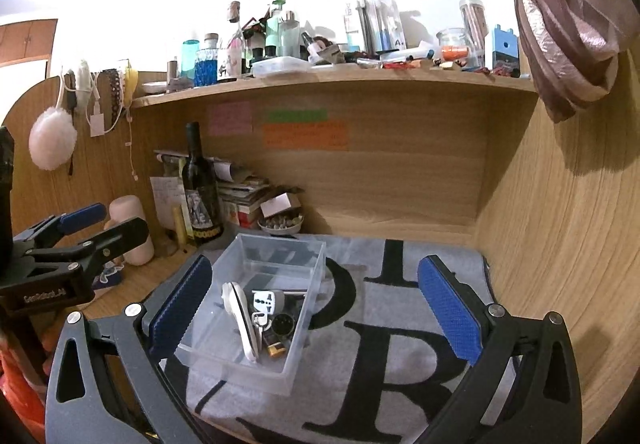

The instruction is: Organize rigid objects

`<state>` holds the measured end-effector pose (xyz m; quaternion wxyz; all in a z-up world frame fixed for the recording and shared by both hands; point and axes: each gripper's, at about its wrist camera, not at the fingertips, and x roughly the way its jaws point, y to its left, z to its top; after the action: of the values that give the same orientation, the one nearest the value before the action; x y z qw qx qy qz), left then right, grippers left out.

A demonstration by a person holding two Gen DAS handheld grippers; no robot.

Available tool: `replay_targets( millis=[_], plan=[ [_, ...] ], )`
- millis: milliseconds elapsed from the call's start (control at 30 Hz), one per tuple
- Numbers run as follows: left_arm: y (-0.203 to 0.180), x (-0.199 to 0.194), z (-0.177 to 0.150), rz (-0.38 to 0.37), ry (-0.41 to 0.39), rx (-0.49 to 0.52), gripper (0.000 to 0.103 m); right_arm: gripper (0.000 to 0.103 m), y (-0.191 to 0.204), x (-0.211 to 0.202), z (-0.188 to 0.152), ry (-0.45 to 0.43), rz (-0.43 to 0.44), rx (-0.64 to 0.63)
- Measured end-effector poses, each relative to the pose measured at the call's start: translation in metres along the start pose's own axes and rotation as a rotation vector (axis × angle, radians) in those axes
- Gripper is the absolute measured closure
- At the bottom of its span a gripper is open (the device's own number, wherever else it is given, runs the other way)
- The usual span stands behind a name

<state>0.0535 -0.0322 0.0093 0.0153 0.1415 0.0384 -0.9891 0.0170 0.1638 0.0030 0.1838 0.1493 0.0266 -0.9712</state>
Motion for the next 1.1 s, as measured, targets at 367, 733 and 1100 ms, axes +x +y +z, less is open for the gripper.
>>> replay_targets(
  millis=[367, 733, 1100],
  plan=[
    [-0.0002, 0.0003, 0.0004, 0.004, 0.001, 0.012, 0.001, 0.0, 0.0031, -0.001, 0.0005, -0.018, -0.005, -0.002],
    [-0.0038, 0.0043, 0.0011, -0.008, -0.001, 0.023, 0.001, 0.0, 0.0028, 0.001, 0.0023, -0.024, -0.013, -0.002],
    [-0.0023, 0.0084, 0.0019, -0.012, 0.003, 0.019, 0.0, 0.0, 0.0003, 0.0033, 0.0033, -0.024, -0.011, 0.006]
  ],
)
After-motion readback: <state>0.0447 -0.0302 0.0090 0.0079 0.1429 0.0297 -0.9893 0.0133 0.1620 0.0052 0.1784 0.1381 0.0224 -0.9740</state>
